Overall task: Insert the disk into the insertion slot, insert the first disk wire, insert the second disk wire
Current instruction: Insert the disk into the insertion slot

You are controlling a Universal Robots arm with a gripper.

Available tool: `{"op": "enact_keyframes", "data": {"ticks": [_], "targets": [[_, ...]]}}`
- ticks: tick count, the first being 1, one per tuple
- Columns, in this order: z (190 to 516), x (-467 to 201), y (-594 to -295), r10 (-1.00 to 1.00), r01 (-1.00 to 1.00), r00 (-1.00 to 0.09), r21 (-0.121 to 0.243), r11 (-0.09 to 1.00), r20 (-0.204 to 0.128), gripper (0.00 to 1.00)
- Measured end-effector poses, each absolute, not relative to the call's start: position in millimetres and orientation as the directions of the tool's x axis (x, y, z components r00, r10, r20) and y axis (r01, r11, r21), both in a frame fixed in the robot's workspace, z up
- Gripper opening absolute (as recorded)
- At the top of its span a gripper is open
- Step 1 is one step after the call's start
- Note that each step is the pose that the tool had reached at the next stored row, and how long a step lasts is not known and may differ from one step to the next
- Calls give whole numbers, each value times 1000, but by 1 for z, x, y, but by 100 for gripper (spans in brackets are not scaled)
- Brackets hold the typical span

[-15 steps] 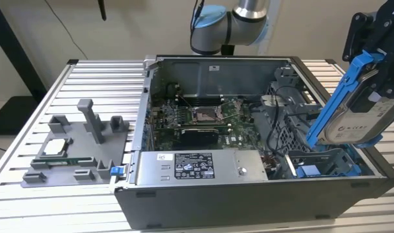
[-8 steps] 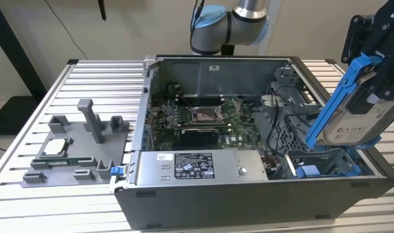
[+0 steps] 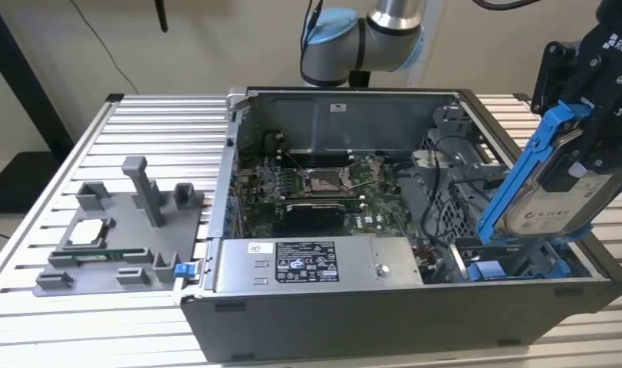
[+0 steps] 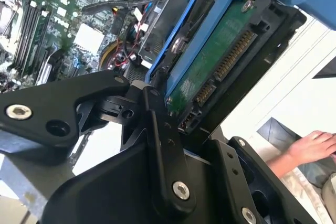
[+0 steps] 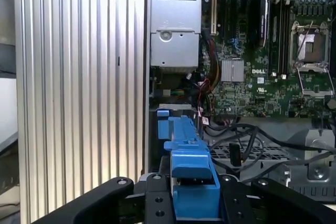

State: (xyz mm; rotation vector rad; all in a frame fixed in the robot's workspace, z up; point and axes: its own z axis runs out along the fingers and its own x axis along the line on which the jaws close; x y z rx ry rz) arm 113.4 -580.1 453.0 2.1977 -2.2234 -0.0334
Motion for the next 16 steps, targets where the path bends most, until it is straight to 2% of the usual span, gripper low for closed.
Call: {"op": "enact_keyframes", "data": {"ticks": [16], "targets": [[427, 110, -576, -1000, -1000, -12, 26, 11, -4, 0]]}}
